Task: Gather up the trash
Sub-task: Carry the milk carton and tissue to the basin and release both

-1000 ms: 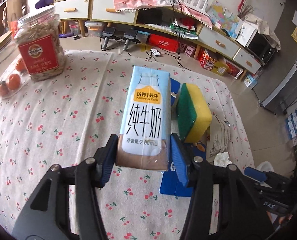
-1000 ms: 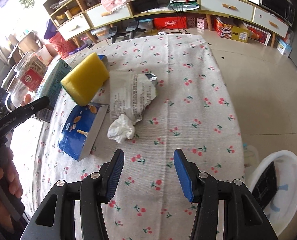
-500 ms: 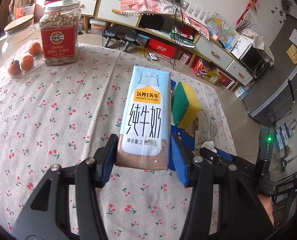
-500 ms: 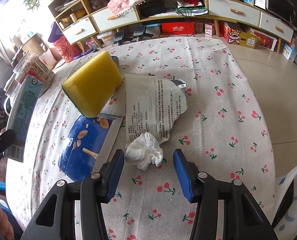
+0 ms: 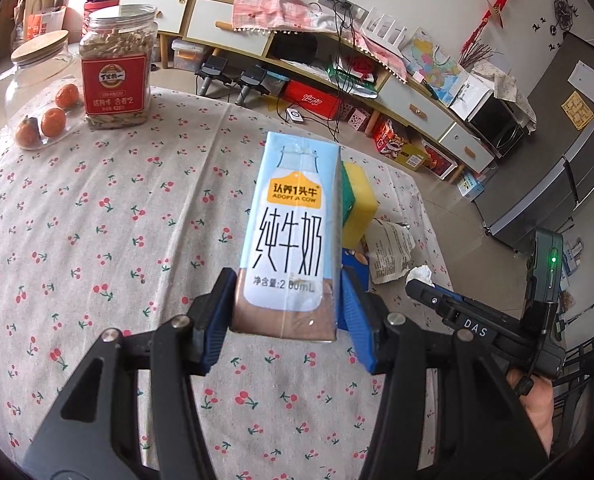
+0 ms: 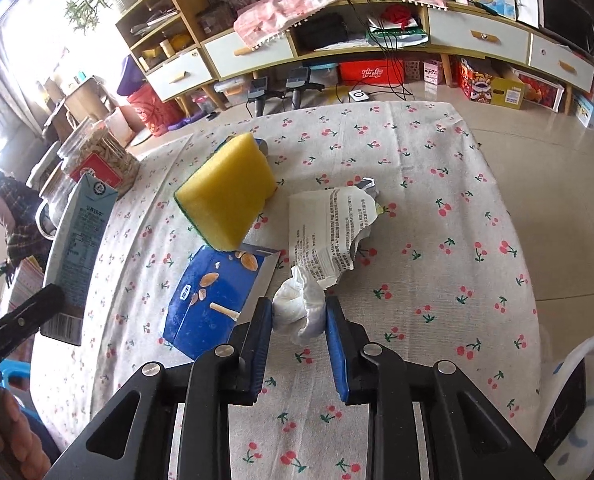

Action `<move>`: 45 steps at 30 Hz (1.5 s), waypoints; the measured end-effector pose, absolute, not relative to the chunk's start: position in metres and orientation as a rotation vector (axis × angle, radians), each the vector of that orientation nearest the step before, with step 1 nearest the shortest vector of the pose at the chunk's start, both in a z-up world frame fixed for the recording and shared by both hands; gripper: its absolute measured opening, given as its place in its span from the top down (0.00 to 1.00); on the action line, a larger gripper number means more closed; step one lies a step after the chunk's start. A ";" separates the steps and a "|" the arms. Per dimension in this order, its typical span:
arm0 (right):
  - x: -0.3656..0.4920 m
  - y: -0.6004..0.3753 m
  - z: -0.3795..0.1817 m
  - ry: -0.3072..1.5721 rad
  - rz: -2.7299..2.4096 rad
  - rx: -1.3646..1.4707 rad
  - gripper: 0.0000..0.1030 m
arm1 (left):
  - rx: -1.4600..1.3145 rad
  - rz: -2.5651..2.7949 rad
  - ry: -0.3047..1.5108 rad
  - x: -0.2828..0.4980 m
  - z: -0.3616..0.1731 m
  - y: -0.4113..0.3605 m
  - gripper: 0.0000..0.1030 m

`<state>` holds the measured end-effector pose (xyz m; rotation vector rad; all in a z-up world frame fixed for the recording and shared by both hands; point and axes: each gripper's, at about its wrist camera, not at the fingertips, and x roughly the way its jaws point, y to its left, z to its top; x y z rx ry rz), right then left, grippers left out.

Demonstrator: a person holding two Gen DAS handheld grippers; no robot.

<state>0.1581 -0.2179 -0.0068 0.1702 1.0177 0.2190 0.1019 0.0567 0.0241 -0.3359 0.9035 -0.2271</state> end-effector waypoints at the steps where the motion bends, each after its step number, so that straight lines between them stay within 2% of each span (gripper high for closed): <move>1: 0.158 -0.220 -0.006 1.019 0.217 0.177 0.74 | -0.338 -0.229 0.902 0.100 0.025 0.056 0.48; 21: 0.113 -0.241 0.040 0.966 0.196 0.232 0.73 | -0.365 -0.356 0.880 0.073 0.039 0.020 0.48; 35: 0.080 -0.266 0.048 0.989 0.138 0.246 0.73 | -0.362 -0.511 0.935 0.059 0.036 -0.044 0.47; 45: 0.049 -0.373 0.060 1.020 -0.121 0.287 0.73 | -0.316 -0.634 0.989 0.044 0.031 -0.112 0.47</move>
